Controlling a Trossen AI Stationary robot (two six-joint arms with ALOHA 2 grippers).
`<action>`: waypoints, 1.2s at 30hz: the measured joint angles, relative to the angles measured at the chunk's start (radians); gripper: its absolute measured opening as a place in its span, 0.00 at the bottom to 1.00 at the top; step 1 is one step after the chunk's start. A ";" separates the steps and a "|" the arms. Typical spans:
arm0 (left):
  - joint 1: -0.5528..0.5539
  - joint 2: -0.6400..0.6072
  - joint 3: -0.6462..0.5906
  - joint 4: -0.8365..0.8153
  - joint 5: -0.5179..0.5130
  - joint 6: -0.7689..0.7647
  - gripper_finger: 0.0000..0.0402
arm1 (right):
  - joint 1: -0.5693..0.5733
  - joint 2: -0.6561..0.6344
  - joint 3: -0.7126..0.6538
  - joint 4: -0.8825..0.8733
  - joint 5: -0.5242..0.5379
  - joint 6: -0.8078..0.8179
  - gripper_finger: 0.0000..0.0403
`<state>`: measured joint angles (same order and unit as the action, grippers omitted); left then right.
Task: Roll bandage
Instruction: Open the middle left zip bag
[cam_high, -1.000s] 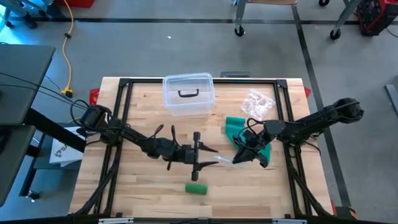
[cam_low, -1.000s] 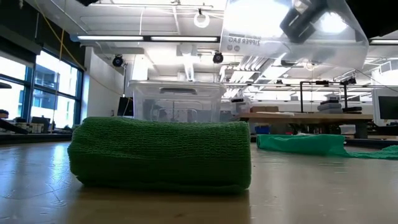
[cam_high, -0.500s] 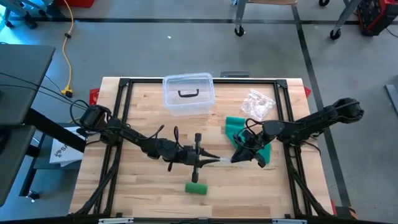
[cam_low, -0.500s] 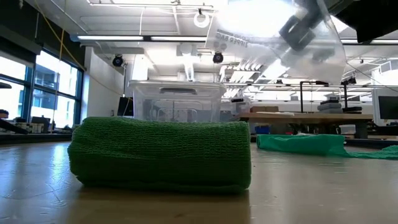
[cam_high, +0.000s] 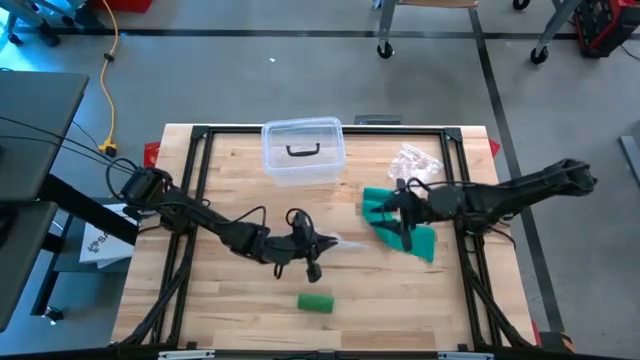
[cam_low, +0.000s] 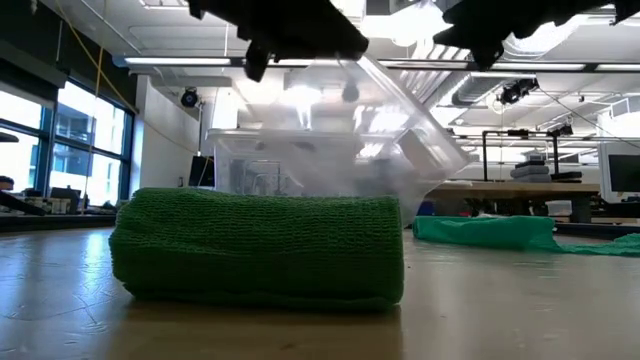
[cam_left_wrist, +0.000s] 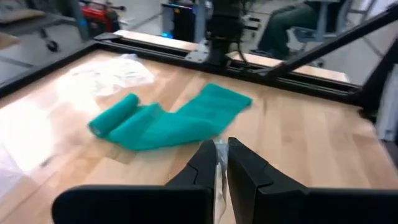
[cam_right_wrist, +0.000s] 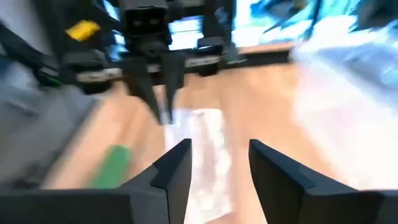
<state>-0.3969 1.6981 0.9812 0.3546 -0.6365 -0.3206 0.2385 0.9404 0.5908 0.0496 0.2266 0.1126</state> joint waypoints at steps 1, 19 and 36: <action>-0.004 0.000 -0.001 0.000 -0.024 0.000 0.03 | 0.020 0.005 0.003 0.014 0.025 -0.031 0.37; -0.059 -0.001 -0.001 0.218 -0.091 0.142 0.04 | 0.193 0.529 0.004 0.687 0.271 -0.122 0.32; -0.128 -0.027 -0.001 0.052 -0.170 0.135 0.27 | 0.107 0.424 0.182 0.185 0.060 -0.041 0.00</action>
<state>-0.5247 1.6710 0.9806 0.4070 -0.8061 -0.1853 0.3453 1.3642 0.7728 0.2345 0.2862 0.0718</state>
